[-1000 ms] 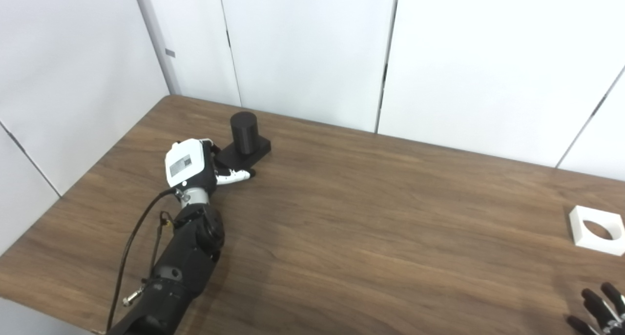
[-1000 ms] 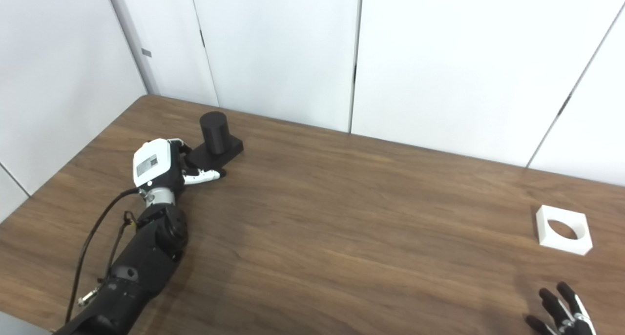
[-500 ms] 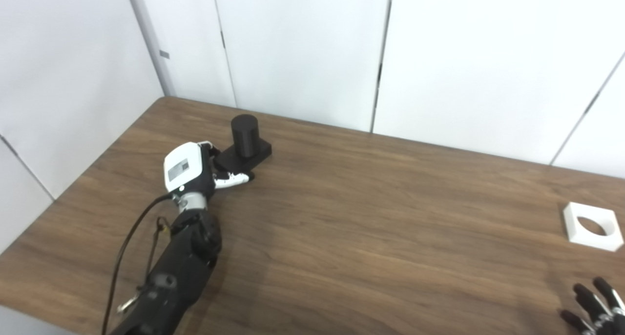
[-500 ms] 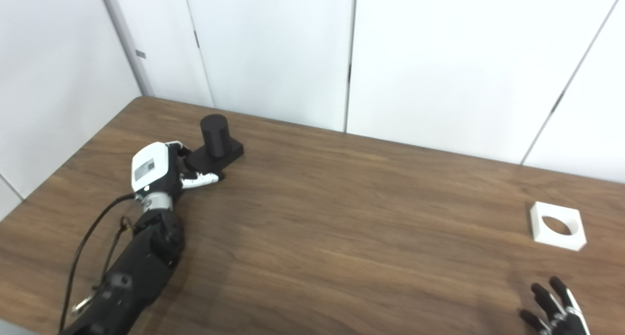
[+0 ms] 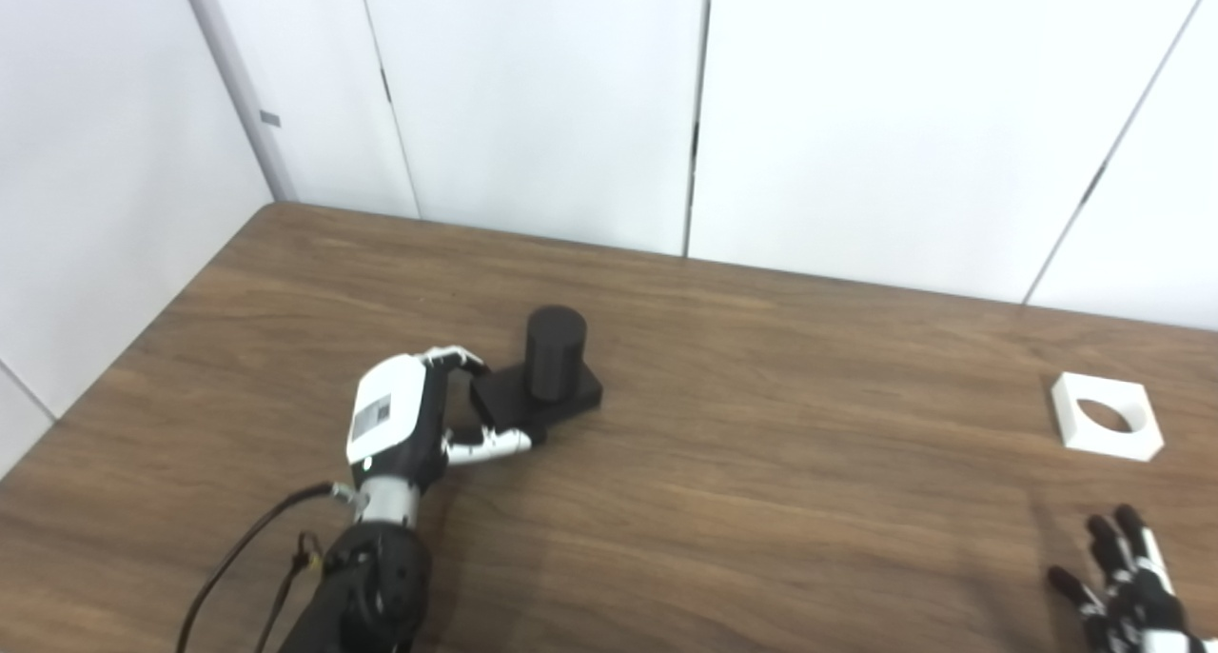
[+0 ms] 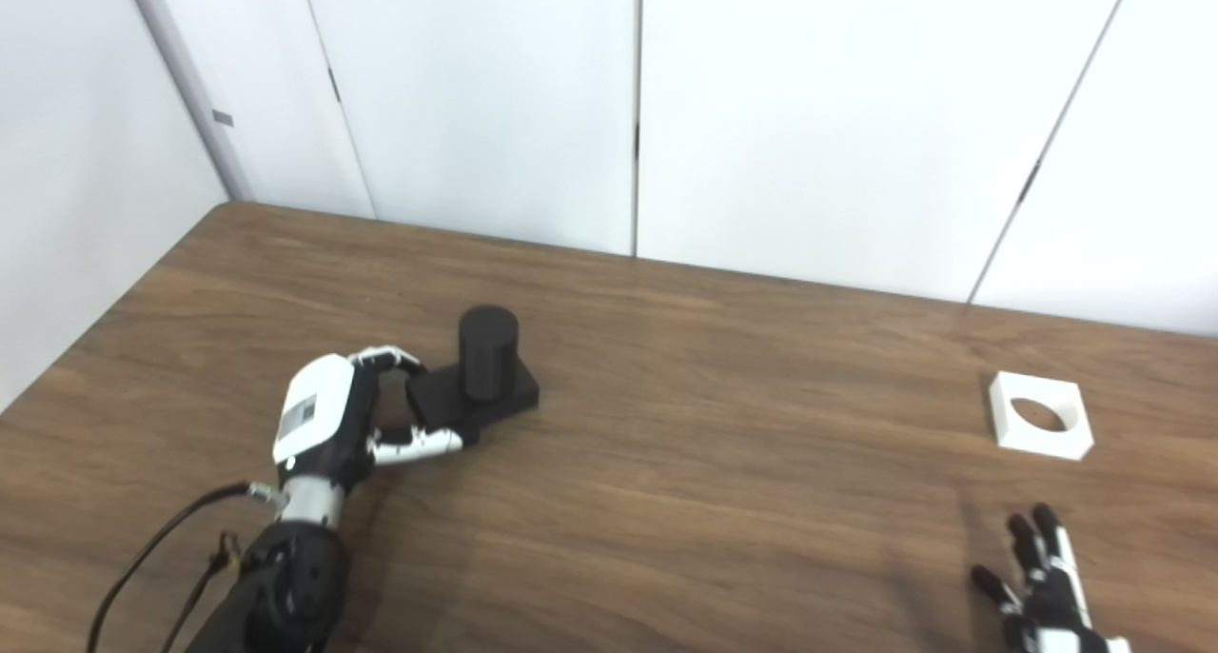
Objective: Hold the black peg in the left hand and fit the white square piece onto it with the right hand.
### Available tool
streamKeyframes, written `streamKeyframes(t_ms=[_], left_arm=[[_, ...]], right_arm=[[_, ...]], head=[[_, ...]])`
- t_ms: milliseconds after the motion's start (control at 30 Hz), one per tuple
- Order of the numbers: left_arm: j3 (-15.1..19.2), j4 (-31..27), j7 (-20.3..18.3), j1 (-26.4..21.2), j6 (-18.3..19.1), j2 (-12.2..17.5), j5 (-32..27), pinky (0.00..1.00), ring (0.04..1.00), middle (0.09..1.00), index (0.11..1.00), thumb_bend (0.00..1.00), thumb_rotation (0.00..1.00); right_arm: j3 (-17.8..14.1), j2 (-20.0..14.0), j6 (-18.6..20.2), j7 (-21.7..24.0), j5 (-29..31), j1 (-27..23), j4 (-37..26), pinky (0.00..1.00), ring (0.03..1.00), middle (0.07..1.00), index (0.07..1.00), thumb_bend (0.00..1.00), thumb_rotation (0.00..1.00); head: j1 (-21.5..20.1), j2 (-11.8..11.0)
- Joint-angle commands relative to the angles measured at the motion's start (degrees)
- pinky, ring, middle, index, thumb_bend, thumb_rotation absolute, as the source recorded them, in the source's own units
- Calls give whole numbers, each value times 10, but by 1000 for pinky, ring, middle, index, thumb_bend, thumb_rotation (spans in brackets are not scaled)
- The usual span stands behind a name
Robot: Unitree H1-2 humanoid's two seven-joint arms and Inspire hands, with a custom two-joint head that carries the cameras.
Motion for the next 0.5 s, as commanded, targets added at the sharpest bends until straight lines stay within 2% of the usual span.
streamKeyframes(t_ms=[0,233,367,467], left_arm=[[-15,-37,-22,6,-15,2,10,703,796,734,486,522,54],[-55,-110,-104,65,-42,-7,-19,716,787,737,486,521,47],[-87,-123,-137,96,-67,-6,-25,729,820,752,485,521,46],[-107,-123,-146,111,-83,-3,-13,740,825,755,485,521,47]], right_arm=[[3,17,5,-5,3,-6,-26,1000,1000,970,1000,682,1000],[18,24,12,-17,-9,-5,-47,1000,1000,960,1000,492,1000],[25,33,15,-32,-27,-2,-51,1000,992,928,991,518,1000],[31,36,20,-39,-35,0,-53,1000,983,909,974,534,1000]], head=[[-2,1],[-68,32],[-104,43],[-124,54]])
